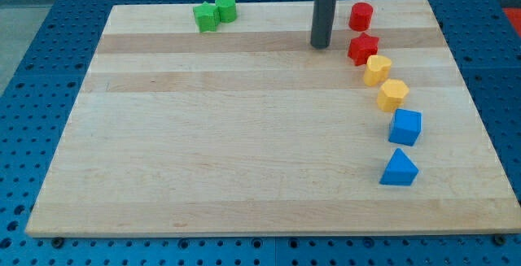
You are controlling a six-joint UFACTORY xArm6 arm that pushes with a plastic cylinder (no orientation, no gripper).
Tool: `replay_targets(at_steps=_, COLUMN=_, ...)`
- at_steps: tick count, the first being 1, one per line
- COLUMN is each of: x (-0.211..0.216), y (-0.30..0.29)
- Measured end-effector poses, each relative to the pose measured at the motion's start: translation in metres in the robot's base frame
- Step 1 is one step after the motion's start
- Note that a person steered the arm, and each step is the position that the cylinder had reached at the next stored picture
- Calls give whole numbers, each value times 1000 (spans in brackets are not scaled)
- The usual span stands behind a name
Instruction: Adjust red star and yellow heart in a vertical line
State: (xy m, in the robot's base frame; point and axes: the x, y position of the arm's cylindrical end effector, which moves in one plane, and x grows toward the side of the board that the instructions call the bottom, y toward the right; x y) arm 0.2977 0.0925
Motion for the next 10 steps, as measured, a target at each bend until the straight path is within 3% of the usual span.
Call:
replay_targets(at_steps=2, x=27, y=9)
replay_targets(at_steps=4, x=24, y=59)
replay_targets(at_steps=5, x=25, y=28)
replay_targets(at_steps=6, x=51, y=13)
replay_targets(at_steps=8, x=65, y=53)
replay_targets(at_steps=10, x=65, y=57)
